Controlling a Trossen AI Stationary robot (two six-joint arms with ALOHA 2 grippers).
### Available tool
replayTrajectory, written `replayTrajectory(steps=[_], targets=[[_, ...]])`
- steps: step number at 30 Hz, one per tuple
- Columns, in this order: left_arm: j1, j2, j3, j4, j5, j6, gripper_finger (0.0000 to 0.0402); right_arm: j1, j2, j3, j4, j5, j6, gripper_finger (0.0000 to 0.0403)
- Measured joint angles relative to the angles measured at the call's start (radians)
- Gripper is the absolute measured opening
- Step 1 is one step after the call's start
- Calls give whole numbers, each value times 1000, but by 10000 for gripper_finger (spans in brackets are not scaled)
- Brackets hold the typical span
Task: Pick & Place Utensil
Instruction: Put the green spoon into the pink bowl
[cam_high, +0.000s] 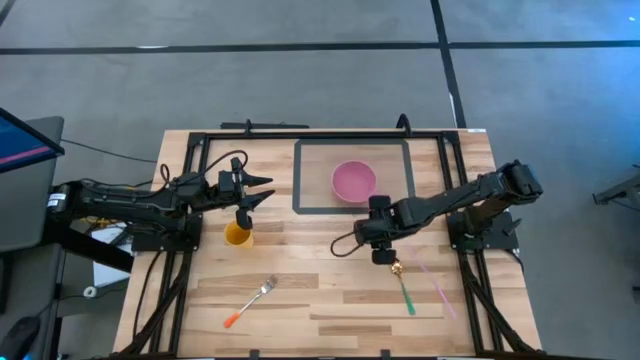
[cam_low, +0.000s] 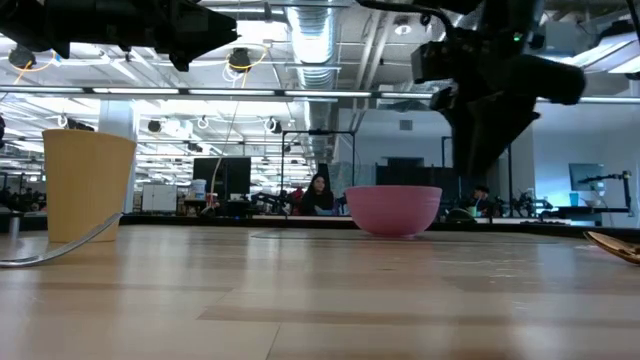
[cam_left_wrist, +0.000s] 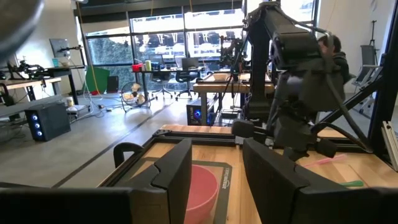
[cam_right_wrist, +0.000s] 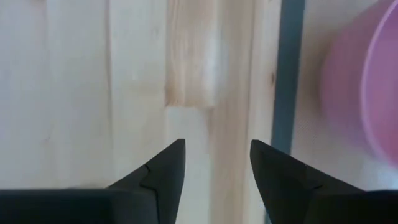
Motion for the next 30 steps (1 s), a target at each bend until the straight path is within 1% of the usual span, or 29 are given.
replayTrajectory(steps=[7, 10, 15, 18, 20, 25, 30], targets=[[0, 0, 0, -1, 0, 0, 144, 70, -48, 1, -86, 0, 237, 156], [0, 2, -1, -8, 0, -7, 144, 116, -94, -2, -74, 9, 305, 149], [0, 22, -1, -10, 0, -11, 144, 213, -183, -45, -39, 86, 441, 140], [0, 31, -1, -7, 0, -3, 144, 282, -236, -92, -5, 148, 563, 139], [0, 32, -1, -6, 0, -2, 144, 325, -257, -122, 5, 158, 659, 140], [0, 32, -1, -3, 0, -3, 144, 439, -257, -178, 40, 161, 872, 140], [0, 33, -1, -1, 0, -8, 144, 534, -187, -185, 46, 161, 1081, 136]])
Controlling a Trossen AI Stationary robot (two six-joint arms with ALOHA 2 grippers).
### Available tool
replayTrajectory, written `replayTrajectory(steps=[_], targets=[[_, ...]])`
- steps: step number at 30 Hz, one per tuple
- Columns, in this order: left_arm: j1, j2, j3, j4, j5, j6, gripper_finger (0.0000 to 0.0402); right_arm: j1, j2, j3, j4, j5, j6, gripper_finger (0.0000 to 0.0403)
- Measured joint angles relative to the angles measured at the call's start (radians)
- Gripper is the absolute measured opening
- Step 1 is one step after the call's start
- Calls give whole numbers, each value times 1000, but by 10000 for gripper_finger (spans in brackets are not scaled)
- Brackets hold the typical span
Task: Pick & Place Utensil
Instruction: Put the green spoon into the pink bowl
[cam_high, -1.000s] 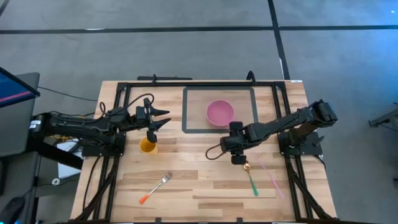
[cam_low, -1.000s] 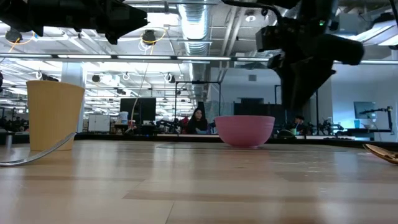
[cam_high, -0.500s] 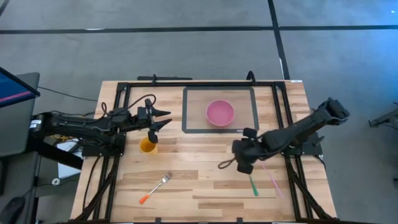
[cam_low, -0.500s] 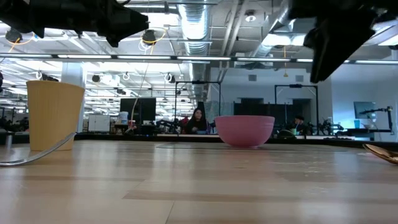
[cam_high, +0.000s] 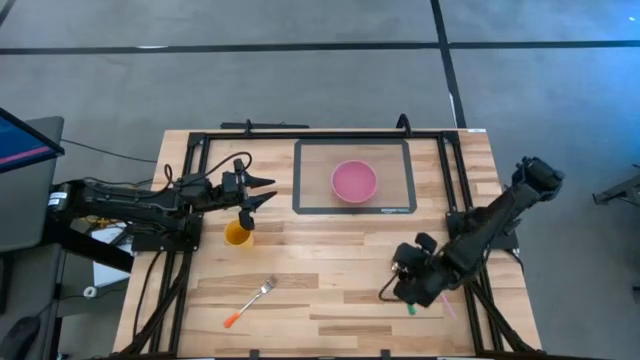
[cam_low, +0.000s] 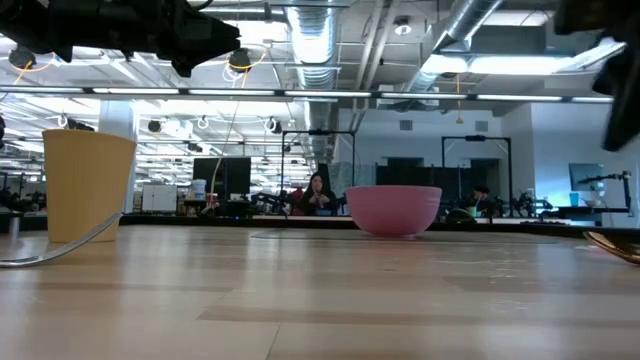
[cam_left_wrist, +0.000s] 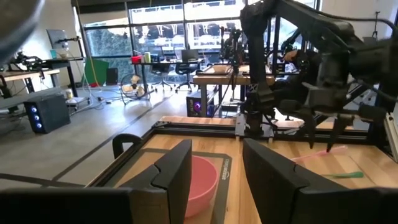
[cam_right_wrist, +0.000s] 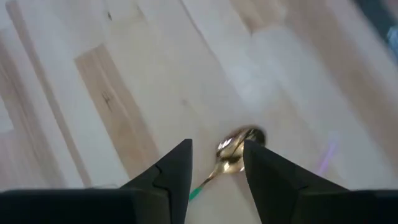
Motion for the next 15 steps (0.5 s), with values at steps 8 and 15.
replayTrajectory(steps=[8, 15], targets=[[0, 0, 0, 0, 0, -3, 144, 125, 148, -2, 57, 1, 272, 134], [0, 0, 0, 1, 0, -3, 144, 180, 234, -3, 65, 21, 423, 134]])
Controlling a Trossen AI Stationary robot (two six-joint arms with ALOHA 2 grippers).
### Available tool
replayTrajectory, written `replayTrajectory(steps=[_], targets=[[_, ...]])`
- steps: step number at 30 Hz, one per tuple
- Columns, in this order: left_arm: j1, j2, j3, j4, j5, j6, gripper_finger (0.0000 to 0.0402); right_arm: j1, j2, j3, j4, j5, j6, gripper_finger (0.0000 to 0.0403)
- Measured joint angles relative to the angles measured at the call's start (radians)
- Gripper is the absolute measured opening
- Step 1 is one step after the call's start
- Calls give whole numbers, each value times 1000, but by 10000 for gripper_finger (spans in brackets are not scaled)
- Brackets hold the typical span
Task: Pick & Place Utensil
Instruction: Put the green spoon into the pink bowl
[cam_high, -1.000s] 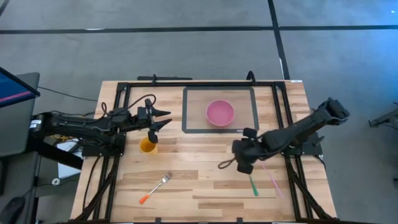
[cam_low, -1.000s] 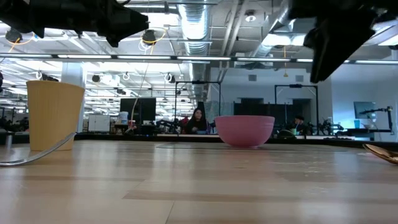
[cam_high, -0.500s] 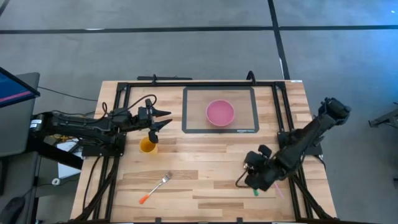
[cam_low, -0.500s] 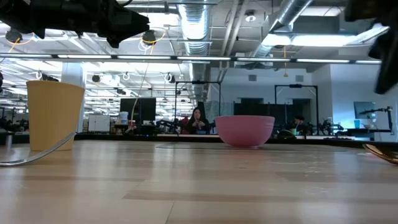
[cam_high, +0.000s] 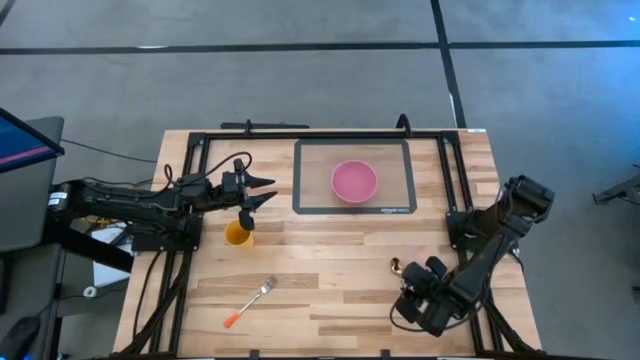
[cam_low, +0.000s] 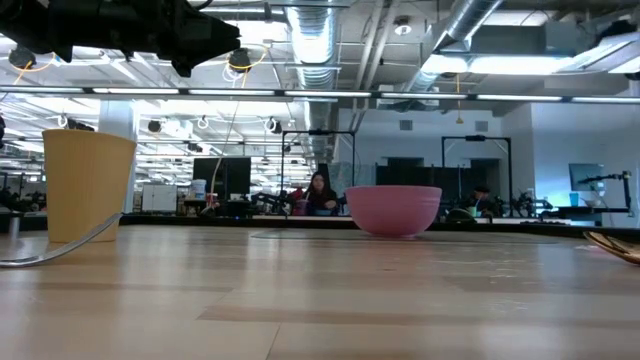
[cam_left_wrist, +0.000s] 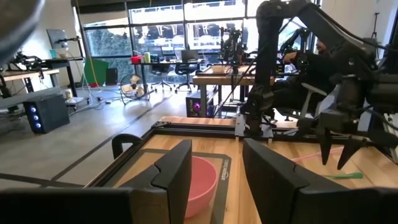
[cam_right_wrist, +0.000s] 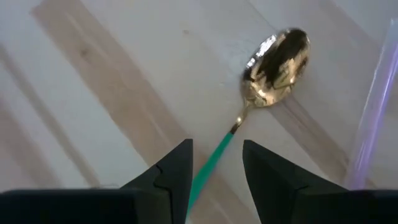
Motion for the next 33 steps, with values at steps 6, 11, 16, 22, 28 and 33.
replayTrajectory(steps=[6, 11, 16, 22, 28, 33], targets=[[0, 0, 0, 1, 0, -25, 144, -3, 66, 5, 44, -2, 17, 134], [0, 0, 1, 4, 0, -26, 144, -10, 118, 7, 46, 2, 20, 134], [0, -1, 1, 4, 0, -26, 144, -18, 137, 9, 51, 1, 20, 134], [0, -1, 1, 4, 0, -26, 144, -16, 130, 6, 52, -3, 20, 112], [0, -1, 1, 5, 0, -26, 144, -17, 130, 5, 57, -15, 20, 47], [0, -1, 1, 4, 0, -26, 144, -17, 129, 5, 62, -19, 17, 8]])
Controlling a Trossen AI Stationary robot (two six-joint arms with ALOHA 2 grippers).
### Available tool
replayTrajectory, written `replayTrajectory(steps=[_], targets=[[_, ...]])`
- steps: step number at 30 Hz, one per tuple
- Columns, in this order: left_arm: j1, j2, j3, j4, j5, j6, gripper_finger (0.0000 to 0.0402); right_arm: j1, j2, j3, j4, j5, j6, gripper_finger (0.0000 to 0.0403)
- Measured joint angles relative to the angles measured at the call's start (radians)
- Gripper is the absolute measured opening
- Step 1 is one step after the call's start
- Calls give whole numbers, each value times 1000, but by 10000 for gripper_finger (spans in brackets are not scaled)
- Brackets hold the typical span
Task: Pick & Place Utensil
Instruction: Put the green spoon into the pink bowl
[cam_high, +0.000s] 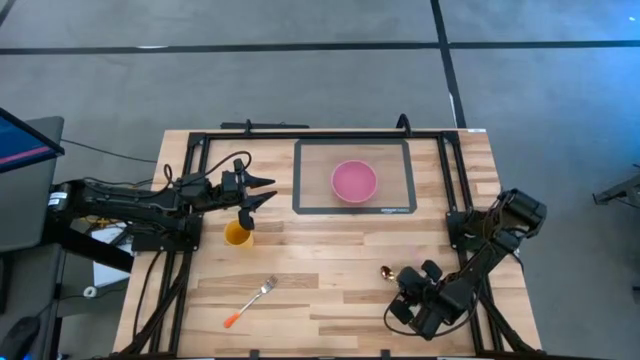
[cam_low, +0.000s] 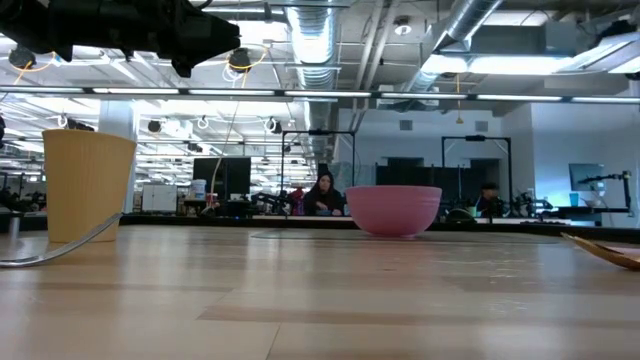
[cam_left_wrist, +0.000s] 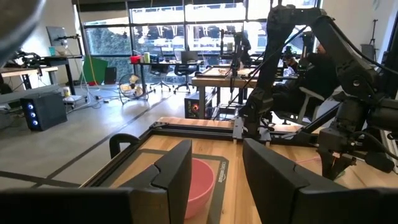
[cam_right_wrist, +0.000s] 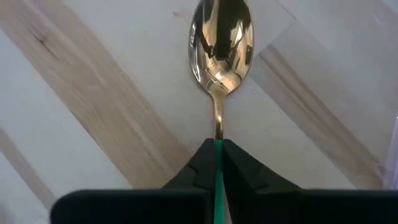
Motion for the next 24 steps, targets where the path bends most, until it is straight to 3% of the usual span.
replayTrajectory(steps=[18, 24], targets=[[0, 0, 0, 0, 0, 0, 144, -11, -134, -4, -8, -13, -29, 11], [0, 0, 0, 0, 0, 0, 144, -59, -197, -3, -7, -16, -159, 5]])
